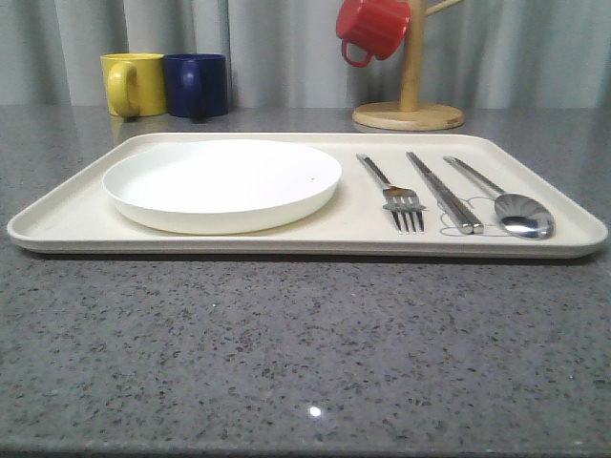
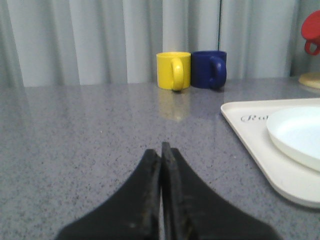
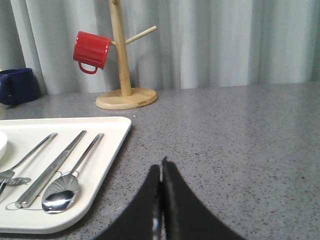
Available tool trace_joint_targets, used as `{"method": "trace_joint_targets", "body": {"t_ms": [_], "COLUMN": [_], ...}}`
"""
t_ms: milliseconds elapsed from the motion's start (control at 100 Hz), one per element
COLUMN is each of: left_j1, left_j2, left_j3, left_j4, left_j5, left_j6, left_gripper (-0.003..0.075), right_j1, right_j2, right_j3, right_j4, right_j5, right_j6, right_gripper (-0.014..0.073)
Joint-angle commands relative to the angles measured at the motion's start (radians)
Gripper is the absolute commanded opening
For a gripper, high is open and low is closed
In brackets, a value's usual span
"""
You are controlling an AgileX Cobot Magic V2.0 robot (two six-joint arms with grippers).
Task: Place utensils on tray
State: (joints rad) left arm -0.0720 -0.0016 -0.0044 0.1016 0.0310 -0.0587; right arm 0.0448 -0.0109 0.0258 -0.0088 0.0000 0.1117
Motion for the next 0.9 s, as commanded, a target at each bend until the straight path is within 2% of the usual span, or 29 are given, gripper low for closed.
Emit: {"method": "trace_joint_targets", "body": {"t_ms": [0, 890], "left_j1": [0.003, 0.003], "left_j2": [-0.031, -0.037], "left_j3": [0.024, 0.043], "left_j4": [0.000, 0.000], "left_j5": [-0.093, -0.120], "left_j6": [-0.012, -0.012], "left_gripper": [-0.0018, -0.0018], "right_j1": [-0.005, -0.005], "right_j2": [-0.017, -0.017], "right_j3": [-0.016, -0.016], "right_j4": [-0.006, -0.006], "right_j5": [-0.090, -0.090], "right_j6": [-0.009, -0.009], "right_gripper": [-0.0068, -0.0068]}}
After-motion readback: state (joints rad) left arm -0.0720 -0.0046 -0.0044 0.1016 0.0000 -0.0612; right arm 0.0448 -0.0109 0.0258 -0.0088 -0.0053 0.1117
